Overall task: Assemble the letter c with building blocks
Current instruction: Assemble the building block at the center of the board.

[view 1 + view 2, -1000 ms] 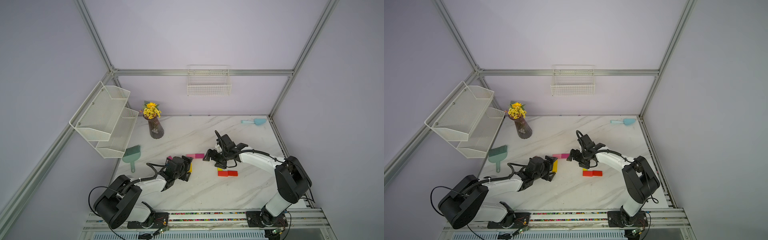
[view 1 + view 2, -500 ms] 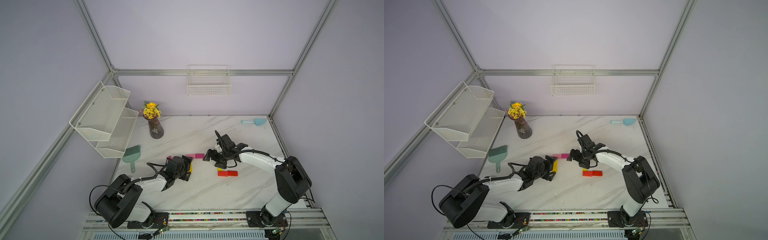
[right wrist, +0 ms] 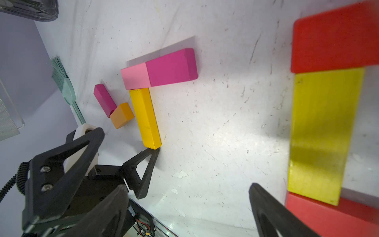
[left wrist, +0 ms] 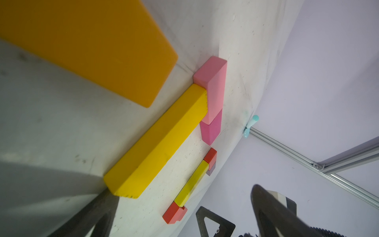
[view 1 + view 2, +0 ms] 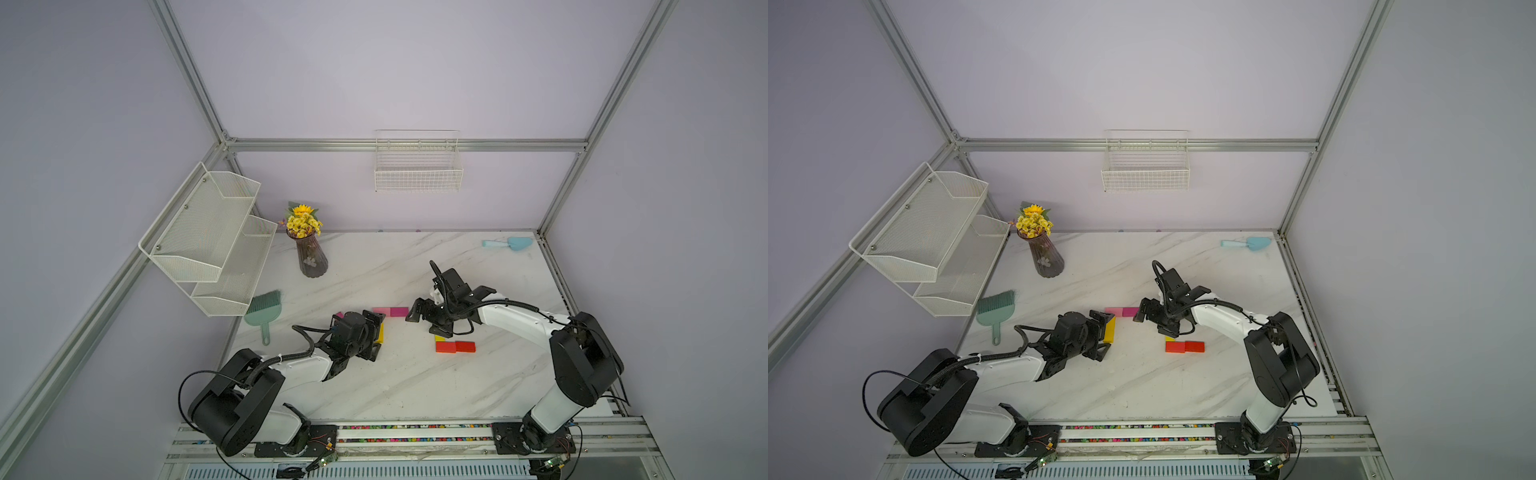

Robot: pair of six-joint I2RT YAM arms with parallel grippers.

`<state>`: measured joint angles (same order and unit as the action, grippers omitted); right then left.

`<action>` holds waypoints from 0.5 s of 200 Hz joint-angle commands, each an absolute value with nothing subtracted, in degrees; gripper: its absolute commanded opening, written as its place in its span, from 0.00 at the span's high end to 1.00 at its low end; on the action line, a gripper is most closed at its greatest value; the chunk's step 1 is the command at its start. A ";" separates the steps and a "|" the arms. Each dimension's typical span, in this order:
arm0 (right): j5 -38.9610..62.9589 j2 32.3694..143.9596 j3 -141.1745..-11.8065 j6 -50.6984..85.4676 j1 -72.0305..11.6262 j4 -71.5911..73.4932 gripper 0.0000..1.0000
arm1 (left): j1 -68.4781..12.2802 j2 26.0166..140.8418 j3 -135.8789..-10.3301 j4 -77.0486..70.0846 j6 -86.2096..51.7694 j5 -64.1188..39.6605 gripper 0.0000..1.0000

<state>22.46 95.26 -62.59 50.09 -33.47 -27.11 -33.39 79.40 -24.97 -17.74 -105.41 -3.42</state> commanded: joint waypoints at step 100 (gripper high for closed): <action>23.44 95.19 -60.97 56.69 -37.02 -17.42 0.08 | -23.91 62.74 -34.86 15.87 -84.80 -10.90 0.00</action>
